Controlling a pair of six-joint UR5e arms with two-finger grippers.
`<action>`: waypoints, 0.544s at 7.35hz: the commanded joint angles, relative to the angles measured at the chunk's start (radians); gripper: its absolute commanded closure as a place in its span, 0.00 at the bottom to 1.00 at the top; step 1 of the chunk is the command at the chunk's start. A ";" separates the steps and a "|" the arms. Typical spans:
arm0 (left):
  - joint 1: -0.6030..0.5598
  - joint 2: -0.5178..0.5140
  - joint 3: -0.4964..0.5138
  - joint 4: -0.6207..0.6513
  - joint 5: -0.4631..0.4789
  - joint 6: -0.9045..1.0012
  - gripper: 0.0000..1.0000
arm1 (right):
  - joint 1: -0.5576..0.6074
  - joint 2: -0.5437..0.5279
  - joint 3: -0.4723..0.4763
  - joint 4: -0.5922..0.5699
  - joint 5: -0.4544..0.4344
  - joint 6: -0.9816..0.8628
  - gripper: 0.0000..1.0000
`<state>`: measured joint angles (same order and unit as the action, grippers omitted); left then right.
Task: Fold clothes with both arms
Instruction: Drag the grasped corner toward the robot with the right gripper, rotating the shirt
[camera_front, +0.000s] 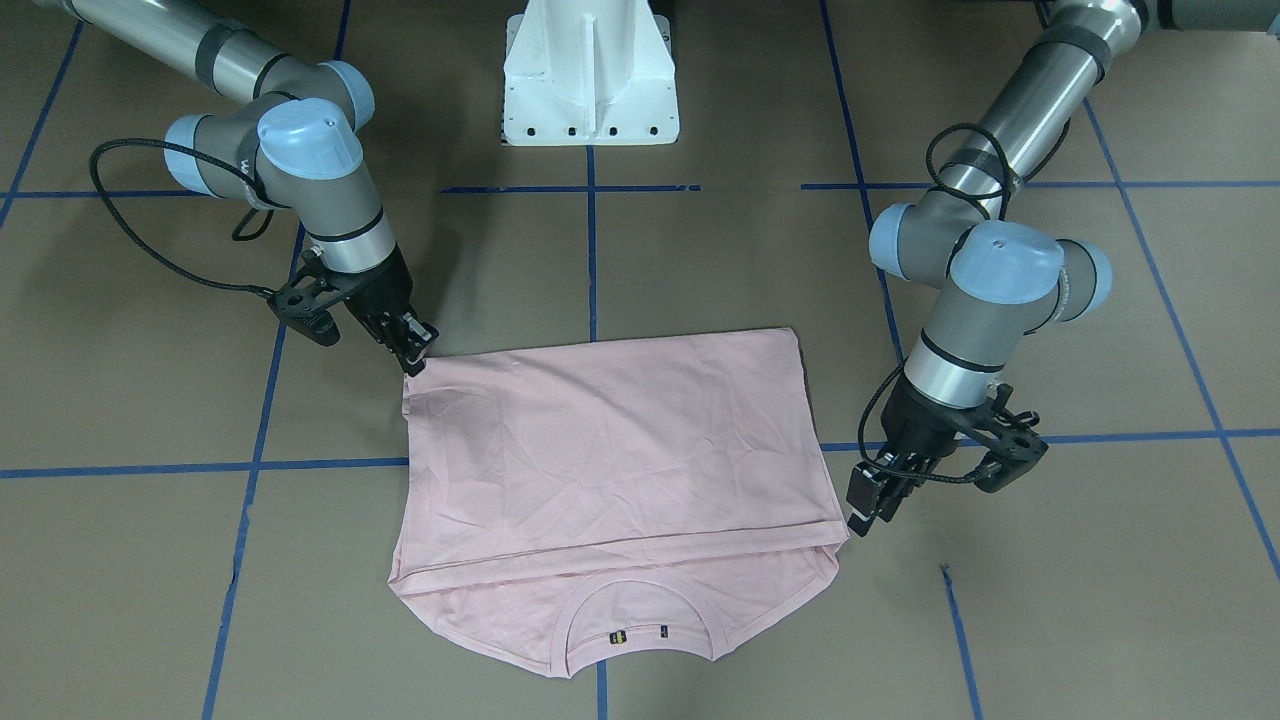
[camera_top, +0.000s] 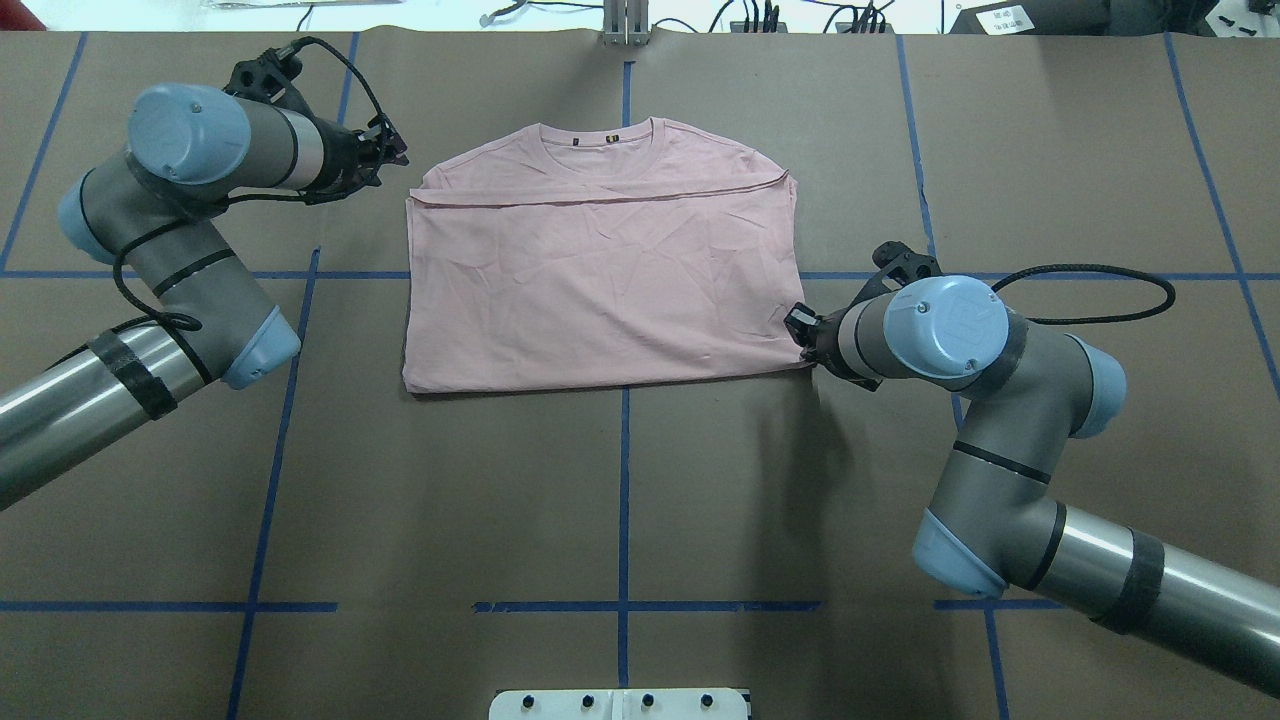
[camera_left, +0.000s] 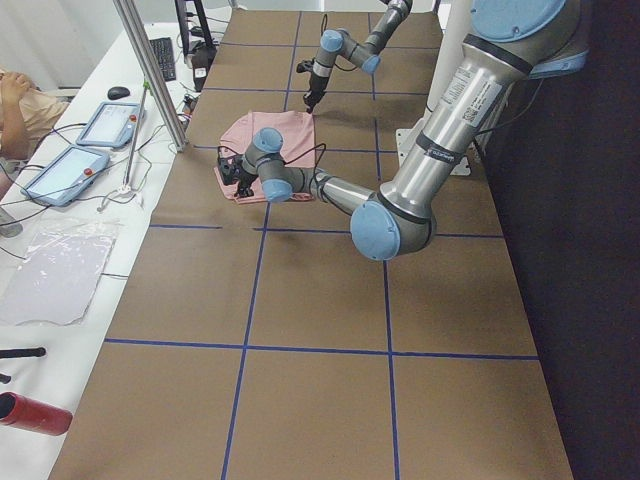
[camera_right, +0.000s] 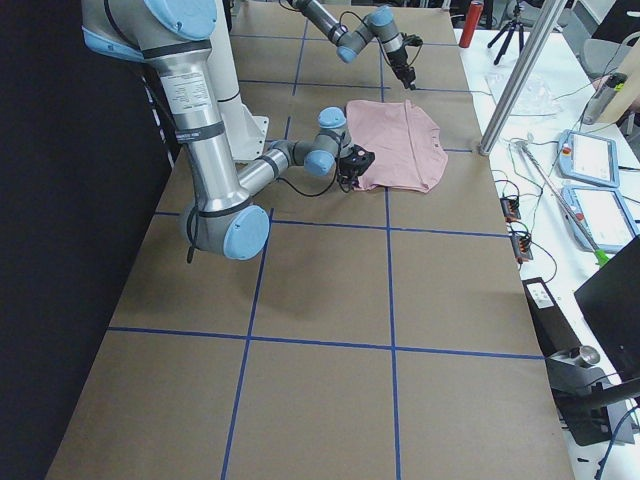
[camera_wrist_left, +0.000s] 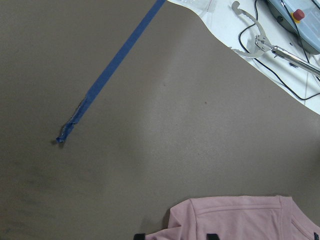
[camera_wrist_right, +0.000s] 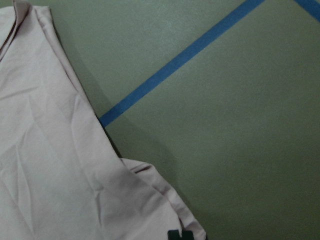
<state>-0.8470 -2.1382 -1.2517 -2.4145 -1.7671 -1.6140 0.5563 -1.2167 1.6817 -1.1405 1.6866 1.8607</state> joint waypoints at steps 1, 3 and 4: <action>0.000 -0.003 0.000 0.000 0.000 0.000 0.49 | -0.004 -0.044 0.065 -0.002 -0.004 0.015 1.00; 0.000 -0.006 -0.005 0.000 0.000 0.002 0.49 | -0.061 -0.121 0.223 -0.072 -0.004 0.063 1.00; 0.000 -0.006 -0.012 0.000 0.000 0.002 0.49 | -0.114 -0.132 0.298 -0.161 -0.013 0.118 1.00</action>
<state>-0.8468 -2.1438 -1.2571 -2.4145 -1.7672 -1.6128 0.4994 -1.3233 1.8812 -1.2090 1.6811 1.9269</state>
